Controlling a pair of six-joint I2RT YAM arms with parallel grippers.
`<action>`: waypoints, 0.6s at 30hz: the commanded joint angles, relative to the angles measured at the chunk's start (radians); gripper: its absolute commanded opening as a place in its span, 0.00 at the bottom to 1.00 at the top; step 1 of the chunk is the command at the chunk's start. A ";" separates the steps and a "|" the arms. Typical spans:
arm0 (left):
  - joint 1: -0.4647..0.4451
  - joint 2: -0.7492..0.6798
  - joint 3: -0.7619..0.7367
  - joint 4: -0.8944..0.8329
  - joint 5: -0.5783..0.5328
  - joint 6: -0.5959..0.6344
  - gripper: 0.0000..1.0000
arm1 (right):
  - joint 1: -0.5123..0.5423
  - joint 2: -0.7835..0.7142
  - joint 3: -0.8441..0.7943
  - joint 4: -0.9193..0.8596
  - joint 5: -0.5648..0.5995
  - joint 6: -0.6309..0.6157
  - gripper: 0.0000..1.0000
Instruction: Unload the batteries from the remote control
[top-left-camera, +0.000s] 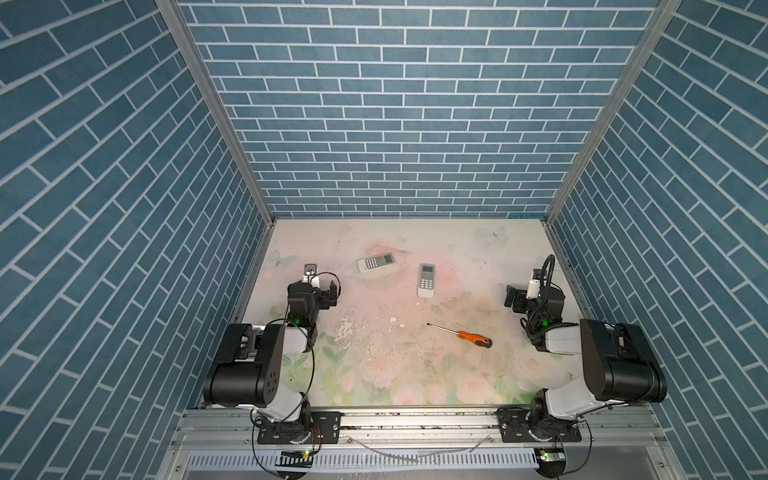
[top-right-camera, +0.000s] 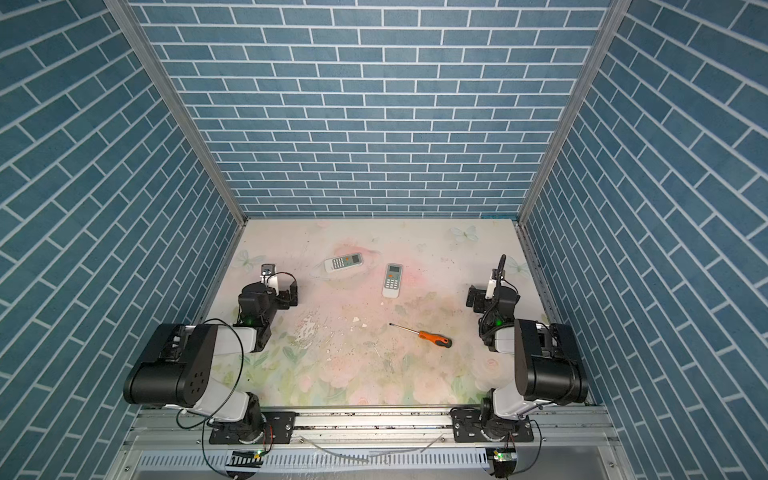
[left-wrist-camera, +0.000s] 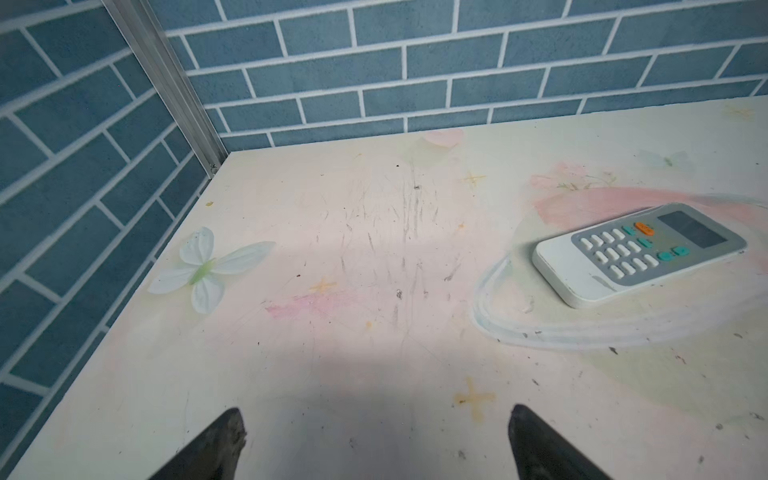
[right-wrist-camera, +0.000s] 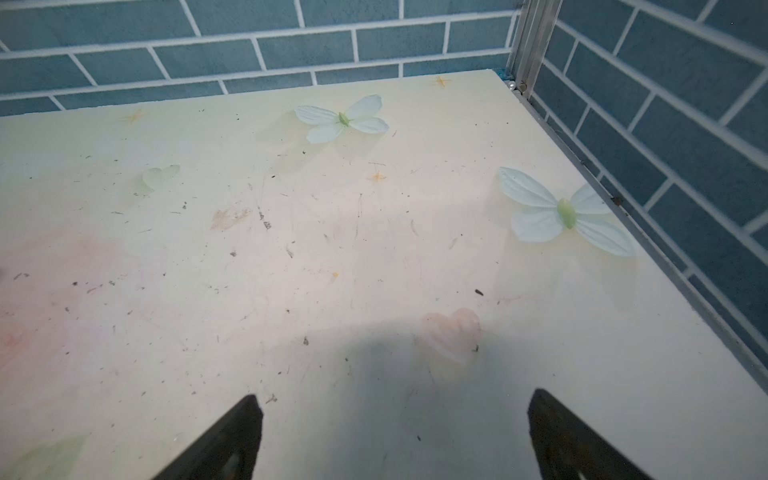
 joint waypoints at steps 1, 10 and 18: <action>0.004 0.012 0.016 0.017 0.003 0.011 1.00 | 0.005 0.011 0.039 0.033 -0.009 -0.036 0.99; 0.004 0.009 0.012 0.020 0.001 0.011 1.00 | 0.005 0.011 0.039 0.032 -0.008 -0.037 0.99; 0.005 0.009 0.014 0.019 0.000 0.010 1.00 | 0.005 0.012 0.039 0.032 -0.009 -0.037 0.99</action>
